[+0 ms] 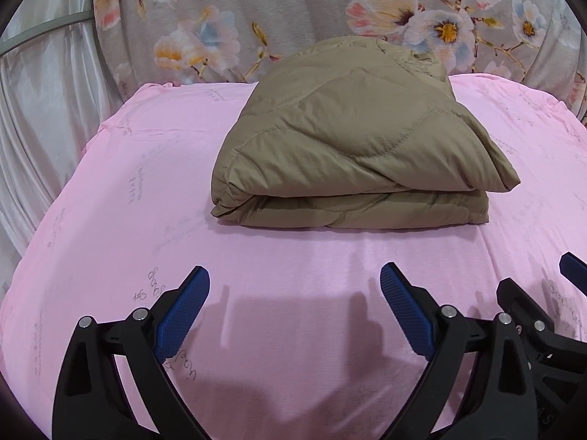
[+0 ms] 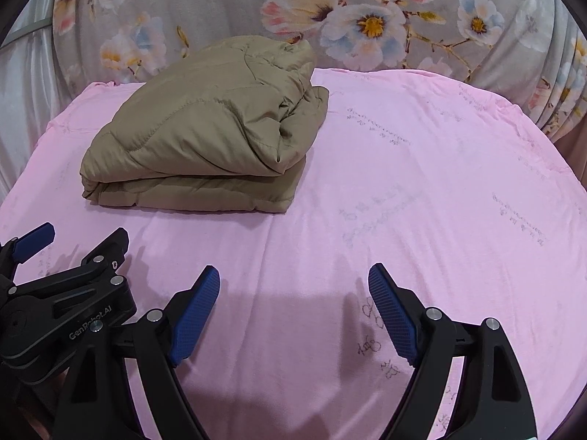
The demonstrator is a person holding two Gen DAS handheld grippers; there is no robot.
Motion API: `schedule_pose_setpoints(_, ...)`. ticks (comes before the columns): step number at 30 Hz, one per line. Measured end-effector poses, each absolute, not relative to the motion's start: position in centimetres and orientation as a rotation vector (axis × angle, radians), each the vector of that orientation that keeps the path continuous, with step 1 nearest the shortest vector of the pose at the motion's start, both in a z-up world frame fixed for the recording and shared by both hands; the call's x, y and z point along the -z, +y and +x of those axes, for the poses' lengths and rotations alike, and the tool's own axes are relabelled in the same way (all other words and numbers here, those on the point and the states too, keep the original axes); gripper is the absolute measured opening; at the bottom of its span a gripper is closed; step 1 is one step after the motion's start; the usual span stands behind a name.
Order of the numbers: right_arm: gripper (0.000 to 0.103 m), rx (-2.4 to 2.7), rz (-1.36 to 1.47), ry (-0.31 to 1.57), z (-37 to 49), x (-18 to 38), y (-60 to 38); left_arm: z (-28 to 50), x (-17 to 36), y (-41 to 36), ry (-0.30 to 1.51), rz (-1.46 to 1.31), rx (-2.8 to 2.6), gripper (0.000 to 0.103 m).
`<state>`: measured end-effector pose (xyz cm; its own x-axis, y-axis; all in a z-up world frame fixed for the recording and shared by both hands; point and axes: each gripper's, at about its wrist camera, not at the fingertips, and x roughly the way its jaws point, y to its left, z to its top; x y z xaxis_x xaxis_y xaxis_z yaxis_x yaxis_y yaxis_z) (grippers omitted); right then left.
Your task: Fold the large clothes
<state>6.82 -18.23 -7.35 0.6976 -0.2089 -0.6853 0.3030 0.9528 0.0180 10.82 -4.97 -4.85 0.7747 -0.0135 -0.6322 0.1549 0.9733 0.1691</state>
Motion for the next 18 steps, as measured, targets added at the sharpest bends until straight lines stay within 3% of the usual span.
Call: schedule_pose_setpoints(18,0.081,0.304,0.110,0.745,6.89,7.27,-17.92,10.84,4.92,-4.91,0.679,0.230,0.068,0.092)
